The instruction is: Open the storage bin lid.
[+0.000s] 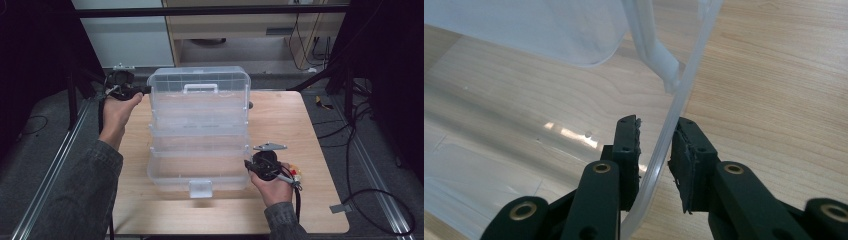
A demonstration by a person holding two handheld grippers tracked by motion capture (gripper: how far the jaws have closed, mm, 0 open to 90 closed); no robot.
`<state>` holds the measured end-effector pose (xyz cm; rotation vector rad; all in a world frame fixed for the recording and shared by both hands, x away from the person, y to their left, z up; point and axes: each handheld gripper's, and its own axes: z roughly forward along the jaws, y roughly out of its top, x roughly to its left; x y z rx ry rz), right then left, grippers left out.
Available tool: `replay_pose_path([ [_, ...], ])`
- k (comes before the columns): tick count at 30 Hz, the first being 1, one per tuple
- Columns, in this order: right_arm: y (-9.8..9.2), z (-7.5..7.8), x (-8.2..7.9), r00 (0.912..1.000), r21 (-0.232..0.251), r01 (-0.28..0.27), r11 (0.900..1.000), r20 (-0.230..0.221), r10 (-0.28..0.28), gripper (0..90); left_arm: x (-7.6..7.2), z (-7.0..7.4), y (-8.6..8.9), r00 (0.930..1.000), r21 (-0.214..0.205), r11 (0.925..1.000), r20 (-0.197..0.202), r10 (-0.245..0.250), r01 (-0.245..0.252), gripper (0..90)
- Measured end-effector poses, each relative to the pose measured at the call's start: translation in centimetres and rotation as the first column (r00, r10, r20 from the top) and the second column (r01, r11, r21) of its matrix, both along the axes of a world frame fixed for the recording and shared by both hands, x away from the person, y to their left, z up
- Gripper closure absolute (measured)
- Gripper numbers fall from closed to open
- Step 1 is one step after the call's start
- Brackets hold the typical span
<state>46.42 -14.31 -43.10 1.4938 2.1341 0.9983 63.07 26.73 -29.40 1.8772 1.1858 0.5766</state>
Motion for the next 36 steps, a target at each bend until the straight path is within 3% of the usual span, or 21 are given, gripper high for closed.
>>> replay_pose_path([
  [36,-0.2,0.0,0.4,1.0000,0.011,-0.003,0.9999,-0.007,0.003,73.8,1.6,-0.3,0.1,0.9992,0.007,0.9999,-0.036,0.014,-0.014,84.1],
])
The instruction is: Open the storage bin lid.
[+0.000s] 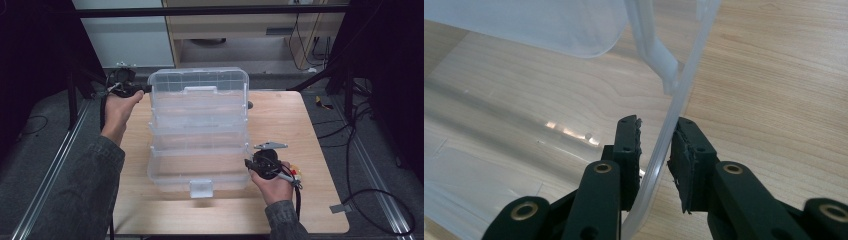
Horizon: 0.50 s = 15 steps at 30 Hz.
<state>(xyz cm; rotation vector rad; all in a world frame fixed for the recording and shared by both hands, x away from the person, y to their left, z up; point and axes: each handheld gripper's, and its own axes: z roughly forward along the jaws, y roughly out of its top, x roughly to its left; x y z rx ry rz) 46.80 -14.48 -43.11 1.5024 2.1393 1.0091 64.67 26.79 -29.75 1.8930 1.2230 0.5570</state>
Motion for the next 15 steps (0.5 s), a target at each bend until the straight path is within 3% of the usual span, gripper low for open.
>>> replay_pose_path([
  [15,0.0,0.0,0.1,1.0000,0.002,-0.007,1.0000,-0.006,0.007,73.7,1.8,-0.9,0.1,0.9997,-0.011,0.9999,-0.025,0.003,-0.003,83.5],
])
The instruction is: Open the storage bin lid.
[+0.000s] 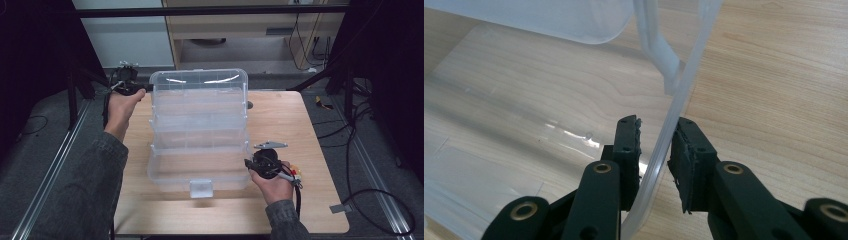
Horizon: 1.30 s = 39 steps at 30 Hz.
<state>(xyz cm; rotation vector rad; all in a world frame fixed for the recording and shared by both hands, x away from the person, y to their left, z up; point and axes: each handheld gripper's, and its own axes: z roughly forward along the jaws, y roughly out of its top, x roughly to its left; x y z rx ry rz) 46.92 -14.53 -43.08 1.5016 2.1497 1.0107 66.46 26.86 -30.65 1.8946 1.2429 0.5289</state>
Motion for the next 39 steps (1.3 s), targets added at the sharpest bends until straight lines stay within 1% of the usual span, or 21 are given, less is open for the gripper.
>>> replay_pose_path([
  [7,0.0,0.0,0.1,1.0000,0.003,-0.004,1.0000,-0.008,0.004,73.6,1.1,-0.5,0.0,0.9998,-0.005,1.0000,-0.021,-0.002,0.002,83.0],
  [14,-0.1,0.0,0.2,0.9999,0.011,-0.007,0.9999,-0.010,0.008,73.5,2.1,-1.0,0.2,0.9986,-0.018,0.9998,-0.052,-0.006,0.005,82.7],
  [16,-0.1,0.0,0.2,0.9999,0.012,-0.007,0.9999,-0.009,0.008,73.5,2.4,-1.0,0.1,0.9980,-0.011,0.9999,-0.062,-0.008,0.007,82.6],
  [18,-0.1,0.0,0.2,0.9999,0.010,-0.009,0.9999,-0.011,0.009,73.5,2.5,-1.0,0.1,0.9979,-0.004,1.0000,-0.064,-0.008,0.008,82.6],
  [24,-0.1,0.0,0.2,0.9999,0.009,-0.007,0.9999,-0.011,0.007,73.6,2.7,-1.1,0.1,0.9974,-0.013,0.9999,-0.072,-0.002,0.001,82.6],
  [27,-0.1,0.0,0.2,0.9999,0.010,-0.004,0.9999,-0.012,0.005,73.7,2.7,-1.2,0.1,0.9974,-0.011,0.9999,-0.072,0.000,-0.001,82.1],
  [29,-0.1,0.0,0.2,0.9999,0.011,-0.004,0.9999,-0.010,0.004,73.7,2.6,-1.3,0.1,0.9993,0.006,0.9999,-0.036,0.013,-0.013,81.1],
  [30,0.0,0.0,0.2,0.9999,0.011,-0.002,0.9999,-0.011,0.002,73.8,2.5,-1.5,0.2,0.9995,0.002,0.9997,-0.019,0.024,-0.024,82.1],
  [32,-0.1,0.0,0.2,0.9999,0.011,-0.005,0.9999,-0.010,0.005,73.8,2.4,-1.7,0.4,0.9985,-0.014,0.9984,0.003,0.055,-0.055,69.8],
  [34,-0.1,0.0,0.2,0.9999,0.010,-0.006,0.9999,-0.013,0.006,73.8,2.1,-1.7,0.8,0.9977,-0.028,0.9975,0.016,0.065,-0.065,66.9],
  [35,-0.2,0.0,0.2,1.0000,0.008,-0.004,1.0000,-0.004,0.004,73.6,1.9,-1.7,0.9,0.9970,-0.027,0.9969,0.023,0.074,-0.073,65.1],
  [37,-0.2,0.0,0.3,0.9999,0.015,0.002,0.9999,-0.010,-0.002,73.9,1.3,-1.7,1.3,0.9961,-0.044,0.9959,0.038,0.080,-0.078,62.0],
  [39,-0.3,0.0,0.3,0.9999,0.014,0.000,0.9999,-0.013,0.000,73.8,0.6,-1.6,1.7,0.9944,-0.045,0.9952,0.055,0.090,-0.087,58.6],
])
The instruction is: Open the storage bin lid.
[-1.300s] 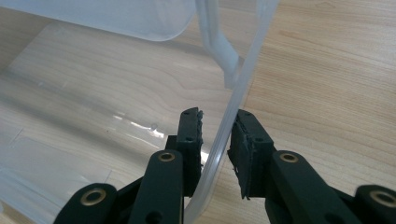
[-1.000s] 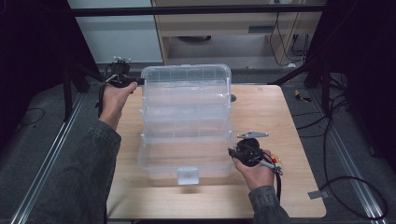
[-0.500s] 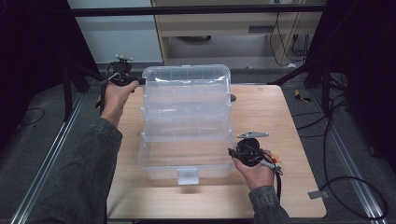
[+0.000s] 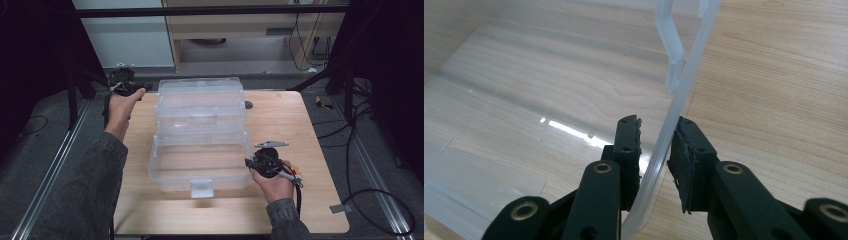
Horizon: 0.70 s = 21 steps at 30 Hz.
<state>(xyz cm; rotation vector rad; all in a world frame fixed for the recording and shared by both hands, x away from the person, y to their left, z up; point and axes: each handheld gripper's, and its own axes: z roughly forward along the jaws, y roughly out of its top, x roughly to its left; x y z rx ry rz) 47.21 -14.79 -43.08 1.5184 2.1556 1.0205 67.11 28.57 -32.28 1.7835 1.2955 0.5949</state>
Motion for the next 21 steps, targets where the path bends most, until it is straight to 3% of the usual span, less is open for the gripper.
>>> replay_pose_path([
  [6,-0.1,0.0,0.0,1.0000,-0.003,-0.008,1.0000,-0.002,0.008,71.9,-3.1,-0.3,1.1,0.9989,0.004,0.9999,0.046,0.011,-0.012,44.2],
  [12,-0.8,1.0,-0.5,0.9996,-0.028,-0.022,0.9994,0.016,0.022,46.8,-7.3,-1.8,2.4,0.9963,0.024,0.9997,0.086,-0.004,0.002,26.7],
  [17,-1.9,2.5,-1.5,0.9975,-0.044,-0.012,0.9989,0.069,0.015,31.5,-11.1,-4.9,4.1,0.9967,-0.006,1.0000,0.081,0.007,-0.006,10.0],
  [21,-3.0,4.1,-2.3,0.9929,-0.056,-0.017,0.9983,0.117,0.024,21.2,-14.3,-8.6,5.6,0.9960,-0.002,0.9999,0.088,0.016,-0.016,5.5],
])
